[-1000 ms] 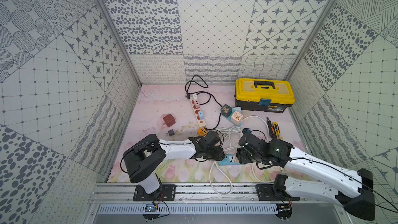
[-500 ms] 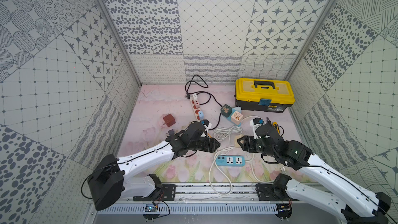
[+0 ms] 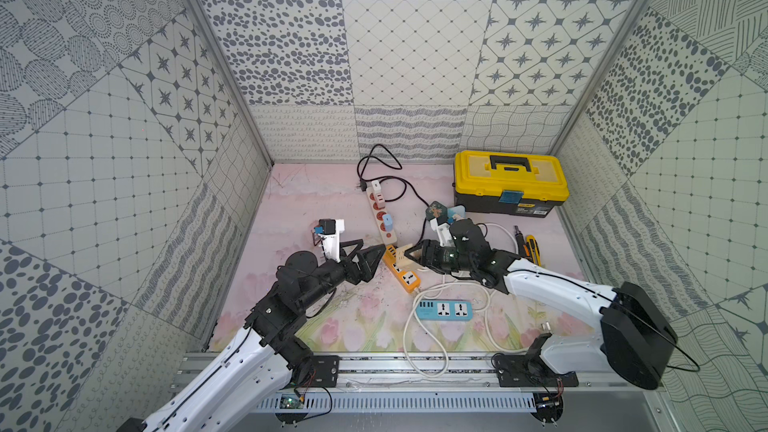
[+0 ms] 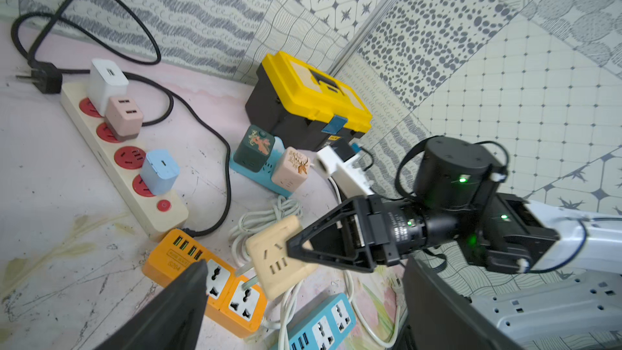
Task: Pull the plug off the socket
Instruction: Place the plug at the center of the board.
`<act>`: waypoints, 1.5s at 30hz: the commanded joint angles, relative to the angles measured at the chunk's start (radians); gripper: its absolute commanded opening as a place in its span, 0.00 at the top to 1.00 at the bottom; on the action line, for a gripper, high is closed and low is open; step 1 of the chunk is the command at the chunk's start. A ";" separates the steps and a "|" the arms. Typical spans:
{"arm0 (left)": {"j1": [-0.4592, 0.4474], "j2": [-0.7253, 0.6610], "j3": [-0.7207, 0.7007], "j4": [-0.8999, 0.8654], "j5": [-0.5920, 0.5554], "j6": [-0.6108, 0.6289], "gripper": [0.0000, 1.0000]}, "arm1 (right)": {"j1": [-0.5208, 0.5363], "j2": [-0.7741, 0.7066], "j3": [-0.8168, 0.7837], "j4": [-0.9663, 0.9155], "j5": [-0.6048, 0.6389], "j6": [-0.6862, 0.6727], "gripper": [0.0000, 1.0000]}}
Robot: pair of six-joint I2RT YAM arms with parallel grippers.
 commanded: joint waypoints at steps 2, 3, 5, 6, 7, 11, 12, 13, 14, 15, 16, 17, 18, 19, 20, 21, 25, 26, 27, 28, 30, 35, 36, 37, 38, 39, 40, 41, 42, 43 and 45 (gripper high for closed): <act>0.016 -0.066 -0.010 0.061 -0.052 0.031 0.05 | 0.050 0.170 0.141 0.193 0.001 0.051 0.57; 0.016 -0.070 -0.014 0.062 -0.056 0.031 0.05 | 0.062 0.218 0.177 0.188 0.007 0.053 0.56; 0.016 -0.070 -0.019 0.063 -0.058 0.028 0.05 | 0.085 0.297 0.242 0.178 0.014 0.055 0.56; 0.016 -0.072 -0.020 0.061 -0.059 0.027 0.06 | 0.096 0.336 0.283 0.163 0.014 0.048 0.56; 0.017 -0.074 -0.021 0.062 -0.059 0.025 0.06 | 0.107 0.373 0.322 0.146 0.018 0.042 0.56; 0.016 -0.085 -0.026 0.067 -0.065 0.021 0.06 | 0.137 0.509 0.475 0.068 0.022 0.025 0.55; 0.017 -0.092 -0.027 0.067 -0.068 0.020 0.06 | 0.142 0.547 0.513 0.057 0.015 0.027 0.55; 0.016 -0.098 -0.029 0.068 -0.071 0.018 0.06 | 0.147 0.584 0.551 0.044 0.007 0.027 0.55; 0.017 -0.103 -0.031 0.068 -0.072 0.017 0.06 | 0.152 0.614 0.578 0.037 -0.004 0.024 0.55; 0.016 -0.109 -0.031 0.067 -0.073 0.017 0.06 | 0.158 0.649 0.611 0.038 -0.017 0.022 0.55; 0.015 -0.113 -0.031 0.067 -0.071 0.014 0.06 | 0.163 0.682 0.646 0.029 -0.029 0.020 0.54; 0.016 -0.116 -0.032 0.065 -0.071 0.013 0.06 | 0.169 0.709 0.679 0.013 -0.037 0.013 0.54; 0.016 -0.118 -0.033 0.060 -0.071 0.012 0.06 | 0.178 0.738 0.721 -0.020 -0.043 -0.003 0.53; 0.016 -0.121 -0.034 0.056 -0.068 0.011 0.06 | 0.184 0.764 0.761 -0.052 -0.045 -0.021 0.52; 0.016 -0.122 -0.034 0.052 -0.067 0.010 0.06 | 0.191 0.783 0.789 -0.074 -0.051 -0.033 0.50; 0.018 -0.123 -0.034 0.048 -0.063 0.008 0.06 | 0.196 0.801 0.819 -0.097 -0.056 -0.045 0.42; 0.016 -0.137 -0.032 0.039 -0.043 0.000 0.06 | 0.207 0.788 0.832 -0.121 -0.067 -0.142 0.19; 0.016 -0.141 -0.032 0.040 -0.037 -0.003 0.07 | 0.208 0.766 0.822 -0.131 -0.055 -0.169 0.17; 0.016 -0.142 -0.032 0.042 -0.028 -0.004 0.07 | 0.207 0.735 0.807 -0.144 -0.038 -0.203 0.14; 0.016 -0.144 -0.034 0.046 -0.021 -0.006 0.07 | 0.206 0.697 0.777 -0.153 -0.015 -0.238 0.12; 0.016 -0.141 -0.040 0.066 -0.001 -0.013 0.07 | 0.206 0.601 0.707 -0.150 0.025 -0.303 0.11; 0.016 -0.093 -0.054 0.161 0.062 -0.038 0.07 | 0.205 0.254 0.378 -0.032 0.183 -0.466 0.01; 0.016 -0.074 -0.053 0.178 0.077 -0.045 0.08 | 0.203 0.171 0.305 -0.002 0.219 -0.495 0.01; 0.016 -0.054 -0.058 0.201 0.089 -0.056 0.08 | 0.200 0.090 0.225 0.024 0.257 -0.527 0.01; 0.017 -0.032 -0.070 0.235 0.100 -0.068 0.08 | 0.199 0.024 0.162 0.043 0.297 -0.559 0.01; 0.017 -0.001 -0.091 0.290 0.115 -0.087 0.08 | 0.197 -0.061 0.086 0.069 0.355 -0.599 0.01; 0.016 0.040 -0.108 0.344 0.126 -0.111 0.08 | 0.191 -0.143 0.011 0.104 0.411 -0.635 0.01; 0.016 0.078 -0.114 0.373 0.134 -0.132 0.08 | 0.182 -0.207 -0.058 0.133 0.453 -0.659 0.00; 0.016 0.127 -0.110 0.395 0.149 -0.149 0.08 | 0.163 -0.281 -0.130 0.166 0.492 -0.669 0.00; 0.016 0.177 -0.098 0.407 0.166 -0.160 0.08 | 0.134 -0.346 -0.192 0.190 0.505 -0.666 0.00; 0.016 0.275 -0.069 0.407 0.193 -0.181 0.08 | 0.060 -0.426 -0.272 0.204 0.476 -0.632 0.00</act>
